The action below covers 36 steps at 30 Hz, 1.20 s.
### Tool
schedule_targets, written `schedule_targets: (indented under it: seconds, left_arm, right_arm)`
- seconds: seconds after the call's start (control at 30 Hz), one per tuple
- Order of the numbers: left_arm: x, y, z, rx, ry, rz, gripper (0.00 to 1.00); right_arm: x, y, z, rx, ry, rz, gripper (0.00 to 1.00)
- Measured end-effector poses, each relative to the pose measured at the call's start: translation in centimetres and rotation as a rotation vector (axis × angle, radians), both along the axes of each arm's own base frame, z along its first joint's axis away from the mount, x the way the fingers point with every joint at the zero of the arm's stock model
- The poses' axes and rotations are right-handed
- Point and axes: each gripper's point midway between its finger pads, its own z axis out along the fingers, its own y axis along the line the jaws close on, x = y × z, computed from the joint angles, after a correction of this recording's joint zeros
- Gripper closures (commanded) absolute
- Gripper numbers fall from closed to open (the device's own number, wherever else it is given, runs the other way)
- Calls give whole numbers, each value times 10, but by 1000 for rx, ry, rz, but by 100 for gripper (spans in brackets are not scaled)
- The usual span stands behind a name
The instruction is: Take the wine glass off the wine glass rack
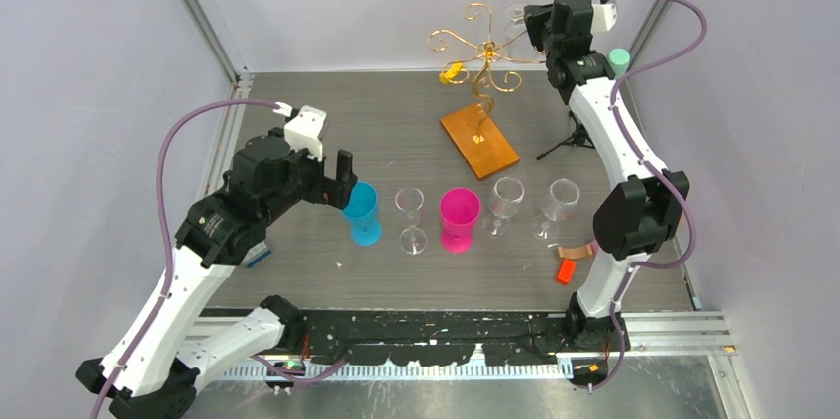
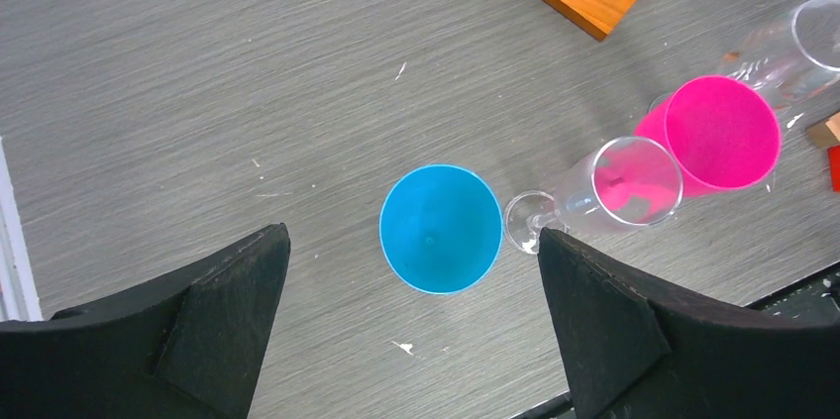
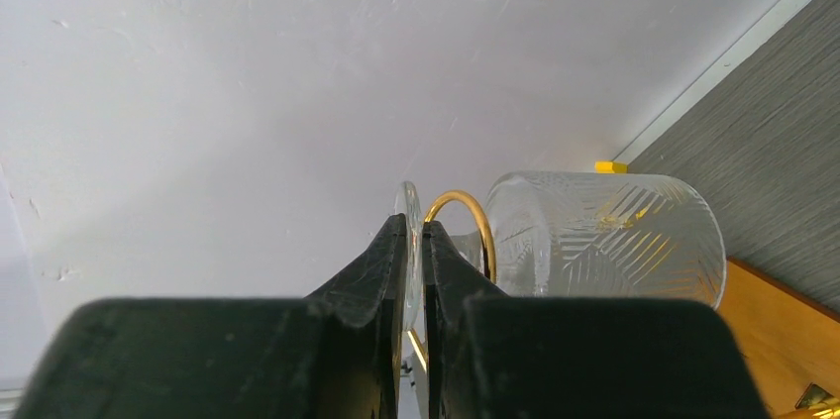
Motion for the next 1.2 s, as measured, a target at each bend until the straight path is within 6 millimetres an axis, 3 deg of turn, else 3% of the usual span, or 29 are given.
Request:
schedule_targets:
  seconds: [0.23, 1.2]
  left_arm:
    - [0, -2, 0, -14, 5, -2, 0]
    - [0, -4, 1, -24, 3, -9, 0]
  right_arm:
    - [-5, -4, 10, 16, -32, -14, 100]
    - [2, -48, 3, 62, -1, -116, 99]
